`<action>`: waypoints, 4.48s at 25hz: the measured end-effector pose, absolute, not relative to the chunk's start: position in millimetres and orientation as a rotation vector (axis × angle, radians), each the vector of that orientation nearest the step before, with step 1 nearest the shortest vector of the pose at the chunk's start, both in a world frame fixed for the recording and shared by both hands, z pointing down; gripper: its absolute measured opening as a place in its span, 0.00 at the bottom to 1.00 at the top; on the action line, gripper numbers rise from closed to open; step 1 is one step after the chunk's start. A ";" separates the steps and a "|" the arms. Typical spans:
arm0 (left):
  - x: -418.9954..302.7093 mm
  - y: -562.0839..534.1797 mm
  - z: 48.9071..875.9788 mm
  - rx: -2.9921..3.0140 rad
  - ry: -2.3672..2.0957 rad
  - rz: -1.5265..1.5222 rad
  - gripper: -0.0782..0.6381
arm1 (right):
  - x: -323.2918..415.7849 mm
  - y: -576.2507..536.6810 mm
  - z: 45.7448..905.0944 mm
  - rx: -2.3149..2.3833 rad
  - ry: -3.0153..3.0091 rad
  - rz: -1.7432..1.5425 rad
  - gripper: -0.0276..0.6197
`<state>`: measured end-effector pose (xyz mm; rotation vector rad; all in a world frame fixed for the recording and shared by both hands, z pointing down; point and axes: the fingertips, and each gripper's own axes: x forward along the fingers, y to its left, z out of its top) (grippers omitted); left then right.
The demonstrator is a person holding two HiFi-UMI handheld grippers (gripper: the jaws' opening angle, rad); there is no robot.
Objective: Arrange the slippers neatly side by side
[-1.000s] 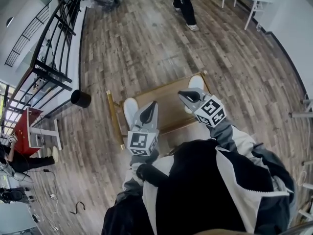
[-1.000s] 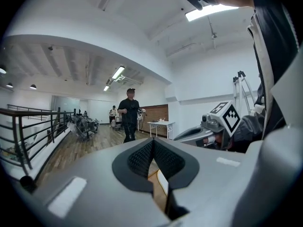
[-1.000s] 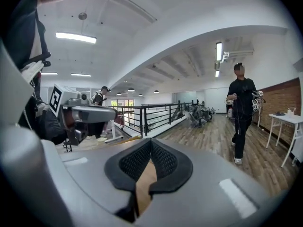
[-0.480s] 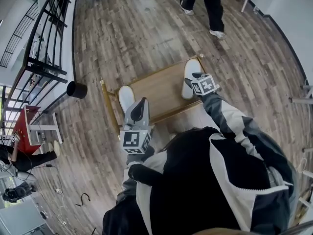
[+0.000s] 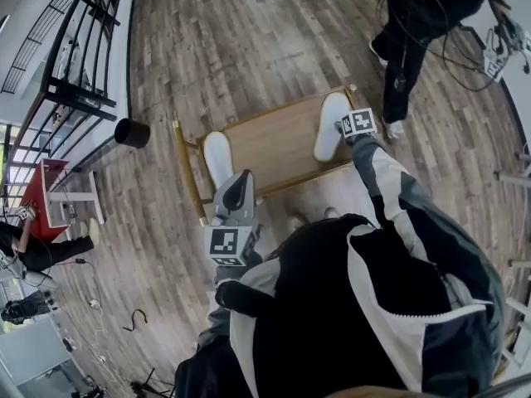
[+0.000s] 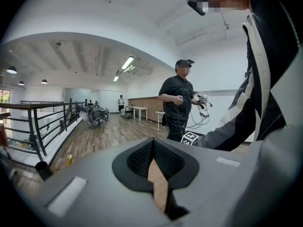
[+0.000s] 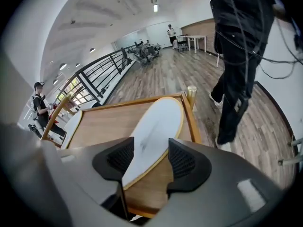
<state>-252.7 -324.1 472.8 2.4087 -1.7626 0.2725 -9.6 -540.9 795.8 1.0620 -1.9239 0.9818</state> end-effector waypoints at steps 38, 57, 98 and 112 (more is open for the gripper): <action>-240.9 -357.5 463.4 2.411 -1.789 0.133 0.13 | -90.0 -434.9 491.9 0.778 -2.867 0.247 0.08; -257.3 -332.9 458.9 2.363 -1.862 0.098 0.13 | -116.0 -391.4 487.0 0.601 -2.868 0.109 0.08; -361.9 -197.6 489.0 1.952 -2.157 0.254 0.13 | -357.4 -424.9 794.7 0.392 -2.154 0.857 0.17; -370.3 -208.2 491.5 1.996 -2.136 0.212 0.13 | -353.2 -434.2 774.5 0.435 -2.218 0.811 0.25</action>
